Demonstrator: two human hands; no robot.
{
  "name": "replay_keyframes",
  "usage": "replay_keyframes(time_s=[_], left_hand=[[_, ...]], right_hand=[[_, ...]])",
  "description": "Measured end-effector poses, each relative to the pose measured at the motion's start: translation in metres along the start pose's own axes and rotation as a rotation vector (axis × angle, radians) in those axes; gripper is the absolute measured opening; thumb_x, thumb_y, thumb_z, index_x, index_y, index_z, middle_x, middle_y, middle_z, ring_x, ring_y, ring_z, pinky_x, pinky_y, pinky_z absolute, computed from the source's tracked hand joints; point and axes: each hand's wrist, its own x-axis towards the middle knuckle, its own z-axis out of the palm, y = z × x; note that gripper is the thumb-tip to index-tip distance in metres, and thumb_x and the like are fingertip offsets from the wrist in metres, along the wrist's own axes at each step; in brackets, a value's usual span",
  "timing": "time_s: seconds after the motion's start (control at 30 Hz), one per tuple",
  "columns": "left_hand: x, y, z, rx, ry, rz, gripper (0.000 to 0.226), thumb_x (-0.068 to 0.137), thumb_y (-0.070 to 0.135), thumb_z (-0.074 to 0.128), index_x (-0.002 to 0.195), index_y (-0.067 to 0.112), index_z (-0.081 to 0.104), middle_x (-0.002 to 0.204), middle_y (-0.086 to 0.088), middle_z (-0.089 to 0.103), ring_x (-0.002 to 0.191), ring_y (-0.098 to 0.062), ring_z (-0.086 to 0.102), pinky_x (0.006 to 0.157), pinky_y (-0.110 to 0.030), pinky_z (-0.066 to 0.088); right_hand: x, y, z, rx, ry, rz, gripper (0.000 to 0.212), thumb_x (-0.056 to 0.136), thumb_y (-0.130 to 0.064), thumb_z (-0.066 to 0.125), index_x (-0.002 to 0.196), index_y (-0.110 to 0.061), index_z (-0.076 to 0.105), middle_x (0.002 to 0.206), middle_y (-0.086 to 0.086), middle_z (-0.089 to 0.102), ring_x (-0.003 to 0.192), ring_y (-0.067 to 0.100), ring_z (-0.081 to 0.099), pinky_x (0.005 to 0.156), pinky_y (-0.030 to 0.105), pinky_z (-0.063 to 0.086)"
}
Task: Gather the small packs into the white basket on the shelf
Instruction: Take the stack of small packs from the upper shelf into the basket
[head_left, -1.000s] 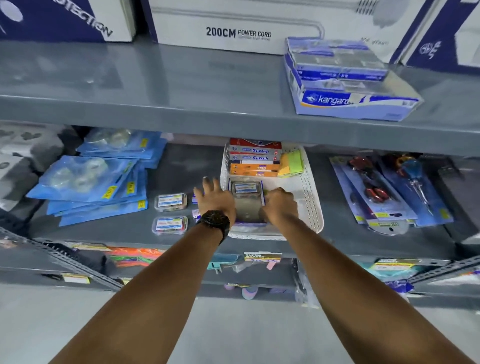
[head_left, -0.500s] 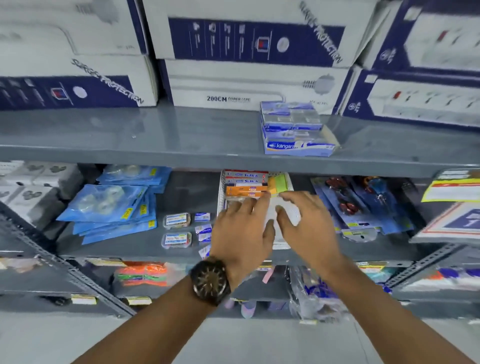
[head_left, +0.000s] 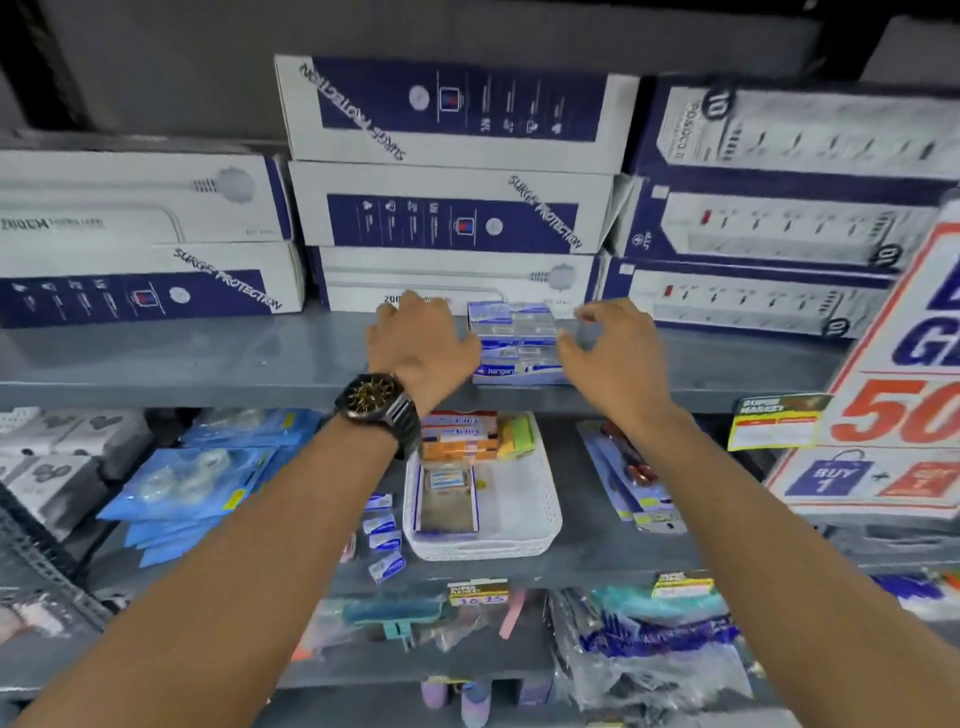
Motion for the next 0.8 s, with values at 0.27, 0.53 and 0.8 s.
replay_keyframes(time_s=[0.27, 0.53, 0.8], left_hand=[[0.01, 0.021, -0.001, -0.017, -0.148, -0.102, 0.035, 0.067, 0.032, 0.055, 0.09, 0.009, 0.067, 0.099, -0.007, 0.061, 0.103, -0.032, 0.049, 0.089, -0.047, 0.047], [-0.027, 0.021, 0.0, -0.13, 0.012, -0.036, 0.011, 0.073, 0.02, 0.054, 0.077, 0.011, 0.058, 0.101, -0.003, 0.056, 0.095, -0.025, 0.042, 0.077, -0.037, 0.034], [-0.12, 0.02, 0.002, -0.215, 0.088, 0.022, 0.019, 0.08, 0.024, 0.057, 0.068, 0.019, 0.071, 0.128, 0.007, 0.057, 0.106, -0.027, 0.047, 0.084, -0.036, 0.031]], right_hand=[[0.015, -0.009, 0.006, 0.005, -0.202, 0.182, 0.02, 0.075, -0.021, 0.059, 0.062, -0.007, 0.064, 0.065, 0.009, 0.063, 0.074, 0.029, 0.062, 0.062, 0.034, 0.054], [-0.016, -0.008, -0.01, 0.065, -0.088, 0.056, 0.018, 0.074, -0.005, 0.056, 0.056, -0.002, 0.058, 0.071, 0.011, 0.06, 0.075, 0.027, 0.059, 0.064, 0.039, 0.054], [-0.109, -0.002, -0.05, 0.146, 0.007, 0.08, 0.018, 0.079, -0.011, 0.062, 0.064, -0.016, 0.069, 0.112, -0.003, 0.066, 0.106, 0.023, 0.058, 0.091, 0.033, 0.044]])
